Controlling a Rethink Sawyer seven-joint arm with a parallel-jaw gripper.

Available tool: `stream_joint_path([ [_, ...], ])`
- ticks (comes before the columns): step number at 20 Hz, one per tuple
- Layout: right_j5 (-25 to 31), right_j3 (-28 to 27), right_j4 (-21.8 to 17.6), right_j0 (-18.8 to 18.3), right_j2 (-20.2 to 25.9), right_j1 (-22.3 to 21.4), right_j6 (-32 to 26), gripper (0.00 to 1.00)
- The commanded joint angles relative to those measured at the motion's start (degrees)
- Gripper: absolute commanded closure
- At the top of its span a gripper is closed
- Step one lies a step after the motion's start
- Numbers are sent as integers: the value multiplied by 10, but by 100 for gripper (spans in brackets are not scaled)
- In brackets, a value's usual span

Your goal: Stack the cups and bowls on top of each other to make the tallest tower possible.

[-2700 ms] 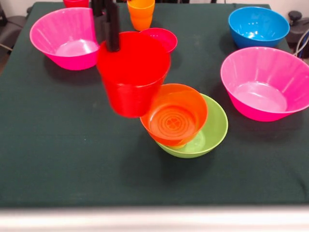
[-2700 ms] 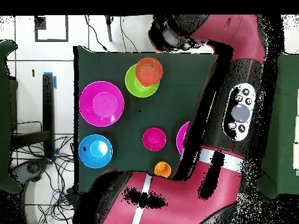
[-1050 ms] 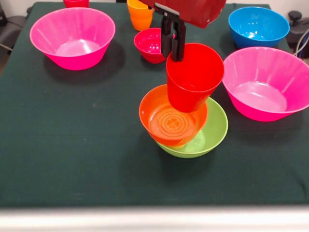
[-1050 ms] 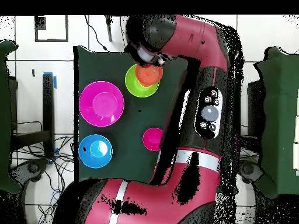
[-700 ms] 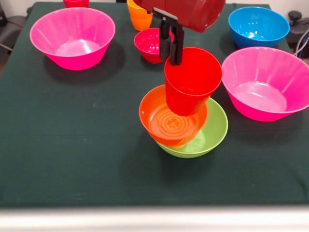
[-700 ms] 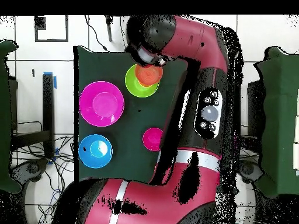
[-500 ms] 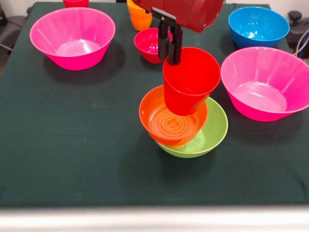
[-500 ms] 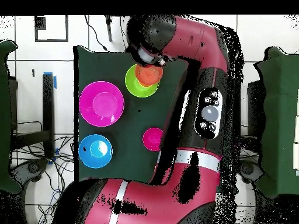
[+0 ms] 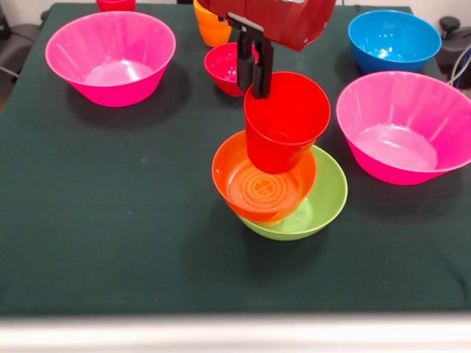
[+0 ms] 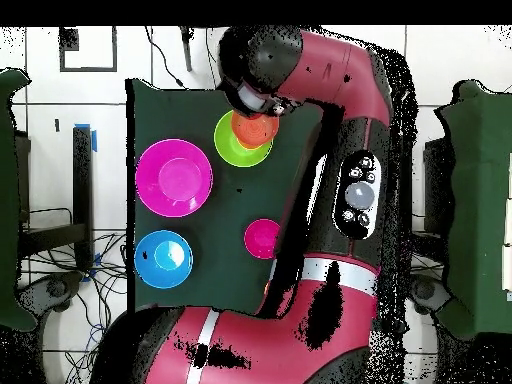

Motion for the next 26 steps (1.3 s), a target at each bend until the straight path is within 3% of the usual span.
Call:
stream_joint_path([
  [1, -28, 84, -31, 12, 26, -5, -6, 100],
  [26, -64, 82, -40, 15, 28, 17, 0, 100],
])
